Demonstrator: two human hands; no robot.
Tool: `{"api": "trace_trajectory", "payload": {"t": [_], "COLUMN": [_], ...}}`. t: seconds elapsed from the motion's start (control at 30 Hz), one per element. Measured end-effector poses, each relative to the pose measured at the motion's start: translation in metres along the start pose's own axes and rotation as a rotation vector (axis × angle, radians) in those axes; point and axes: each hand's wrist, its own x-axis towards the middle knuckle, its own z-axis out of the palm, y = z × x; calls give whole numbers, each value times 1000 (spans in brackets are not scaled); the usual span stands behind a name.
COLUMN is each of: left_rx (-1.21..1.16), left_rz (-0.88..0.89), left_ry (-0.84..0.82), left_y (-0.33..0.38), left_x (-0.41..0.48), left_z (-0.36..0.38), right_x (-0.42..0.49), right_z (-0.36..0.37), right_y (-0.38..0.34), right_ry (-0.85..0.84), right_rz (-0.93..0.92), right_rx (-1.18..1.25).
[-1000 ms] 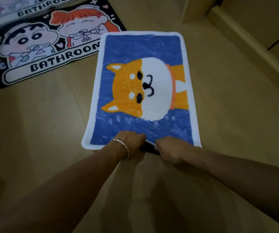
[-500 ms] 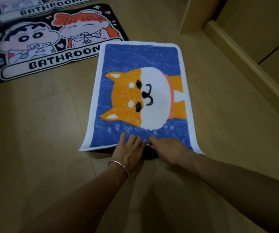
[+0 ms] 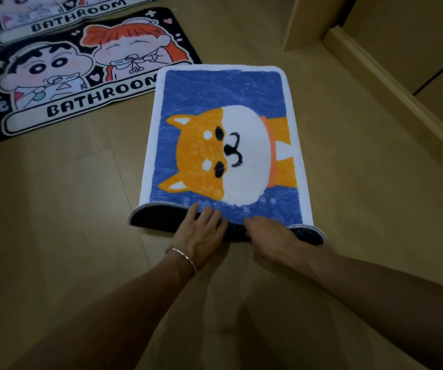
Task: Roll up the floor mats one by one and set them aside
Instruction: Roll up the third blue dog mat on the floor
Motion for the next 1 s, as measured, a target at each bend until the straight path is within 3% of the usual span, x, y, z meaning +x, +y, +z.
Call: {"api": "trace_trajectory", "payload": {"t": [0.1,0.23,0.4,0.57,0.83,1.0], "left_rx": [-54,-128,-145,-59,-157,-290], "left_rz": [18,-13,8,34,-136,-145], "left_ry": [16,-119,-171,-238,-342,-452], "left_y": [5,4,13,19,28,29], "left_x": [8,11,6,12,10,9], "left_z": [-3,-8,-9,-19,-17,-14], "right_x": [-5,-12,-13,-10,-11,-8], "right_z": [0,6,13,9,4,4], "right_y": [-1,-8,-6,-2,-6,-2], "right_ry": [8,51,65,-77,-114,-267], "right_rz": [25,36,32,50,1,21], "right_rx": [4,-85,-158,-106,-144,8]}}
